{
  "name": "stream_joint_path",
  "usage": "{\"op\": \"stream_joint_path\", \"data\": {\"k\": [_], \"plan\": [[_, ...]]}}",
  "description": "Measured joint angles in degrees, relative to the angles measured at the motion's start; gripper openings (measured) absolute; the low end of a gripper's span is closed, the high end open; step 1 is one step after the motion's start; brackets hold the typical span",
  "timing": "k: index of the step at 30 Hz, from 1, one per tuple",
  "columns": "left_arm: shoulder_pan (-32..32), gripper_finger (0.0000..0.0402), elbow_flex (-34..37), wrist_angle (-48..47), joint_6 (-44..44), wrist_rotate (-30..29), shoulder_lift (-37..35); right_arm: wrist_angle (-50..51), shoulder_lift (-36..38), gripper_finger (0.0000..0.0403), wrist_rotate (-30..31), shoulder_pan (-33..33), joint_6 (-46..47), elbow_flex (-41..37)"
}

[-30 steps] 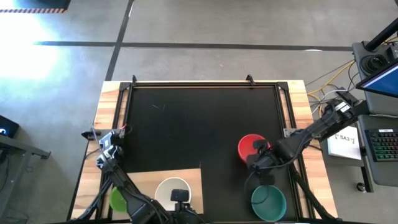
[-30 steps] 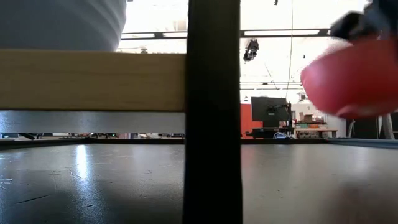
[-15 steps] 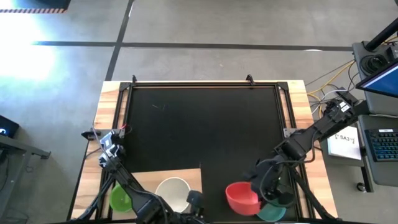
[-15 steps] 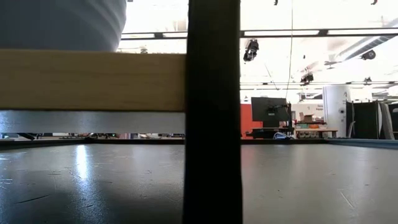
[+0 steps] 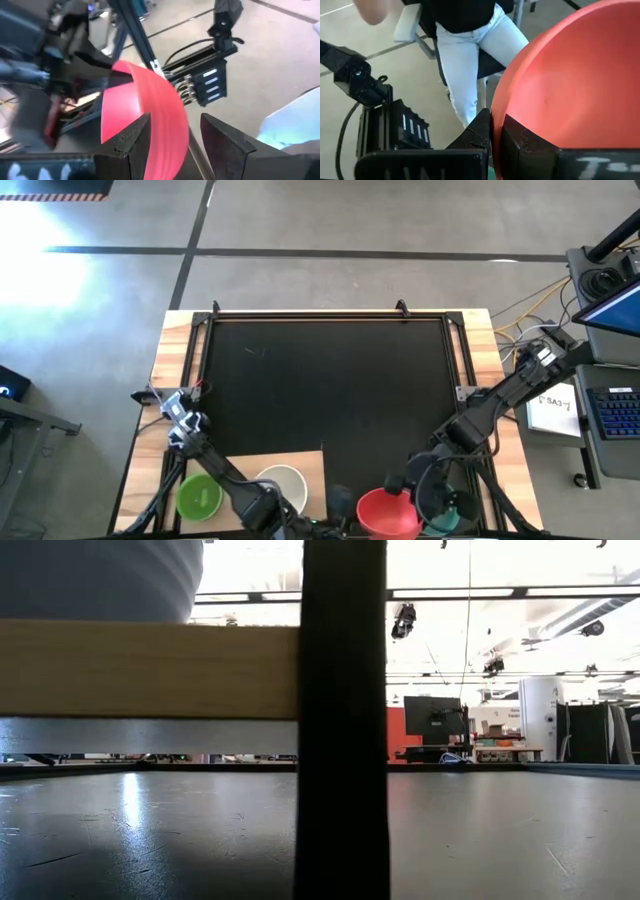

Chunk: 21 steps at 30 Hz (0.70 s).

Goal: Place and stack bowls onto a shelf
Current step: Stack the orange bowl on top of the white bowl on the shelf

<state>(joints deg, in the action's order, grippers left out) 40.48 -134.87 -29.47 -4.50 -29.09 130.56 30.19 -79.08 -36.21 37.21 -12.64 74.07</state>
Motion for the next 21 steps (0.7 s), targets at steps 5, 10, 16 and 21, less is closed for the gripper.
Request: {"op": "stream_joint_path", "data": {"k": [5,10,16,21], "plan": [[-1.1,0.0155,0.0,0.9,-0.7,2.9,1.0,2.7,-2.2,0.0009,-2.6,0.1,-1.8,3.3],[-1.3,0.0155,0.0,1.3,-1.0,3.7,1.0,5.9,-4.3,0.0009,-3.1,0.4,-3.0,6.0],[-1.1,0.0155,0.0,1.5,-1.1,3.3,0.8,9.0,-6.1,0.0009,-3.1,0.4,-3.1,8.2],[-0.8,0.0155,0.0,2.4,-1.2,2.6,0.5,10.9,-6.3,0.0008,-2.8,0.4,1.5,8.9]]}}
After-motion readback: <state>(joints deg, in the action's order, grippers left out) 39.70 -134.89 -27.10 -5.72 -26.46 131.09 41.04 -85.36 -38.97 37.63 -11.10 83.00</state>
